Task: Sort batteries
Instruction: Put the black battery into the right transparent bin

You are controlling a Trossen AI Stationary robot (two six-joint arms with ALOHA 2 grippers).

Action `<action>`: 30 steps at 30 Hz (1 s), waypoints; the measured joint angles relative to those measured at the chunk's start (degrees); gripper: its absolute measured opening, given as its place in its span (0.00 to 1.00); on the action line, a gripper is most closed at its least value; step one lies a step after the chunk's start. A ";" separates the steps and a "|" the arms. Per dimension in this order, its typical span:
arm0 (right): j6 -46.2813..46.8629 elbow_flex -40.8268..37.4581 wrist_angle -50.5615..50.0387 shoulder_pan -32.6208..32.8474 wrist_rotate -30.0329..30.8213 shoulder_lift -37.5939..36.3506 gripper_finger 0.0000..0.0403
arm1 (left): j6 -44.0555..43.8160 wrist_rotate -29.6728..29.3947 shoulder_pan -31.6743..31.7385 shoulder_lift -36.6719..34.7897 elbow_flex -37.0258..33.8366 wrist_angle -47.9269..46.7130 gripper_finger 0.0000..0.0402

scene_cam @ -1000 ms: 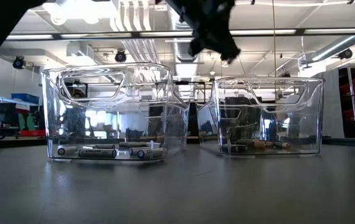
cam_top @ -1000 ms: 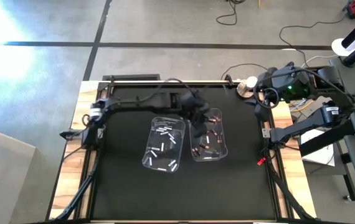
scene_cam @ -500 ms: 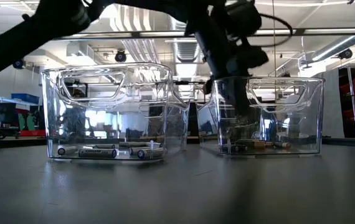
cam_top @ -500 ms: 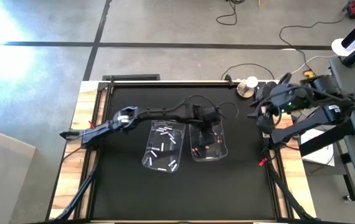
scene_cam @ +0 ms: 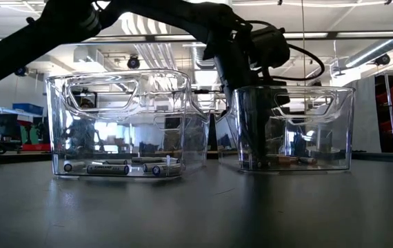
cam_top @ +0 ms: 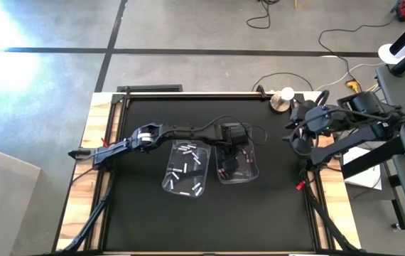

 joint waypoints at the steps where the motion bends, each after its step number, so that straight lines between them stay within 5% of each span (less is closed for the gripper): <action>1: -0.15 0.10 0.10 0.00 0.06 -0.02 0.54 | -0.02 0.01 0.00 0.00 -0.04 -0.15 0.02; 7: -0.26 0.23 0.15 0.00 0.91 -0.40 0.54 | 0.12 1.51 -0.07 -0.11 -1.12 0.51 0.04; 21: 0.55 0.25 0.23 0.00 1.00 -0.57 0.56 | -4.54 -0.12 -0.22 -3.23 5.79 -0.74 0.33; 30: 1.07 0.21 2.73 -0.02 1.15 -0.33 0.60 | -7.33 -22.50 1.00 -19.68 0.47 -11.89 0.35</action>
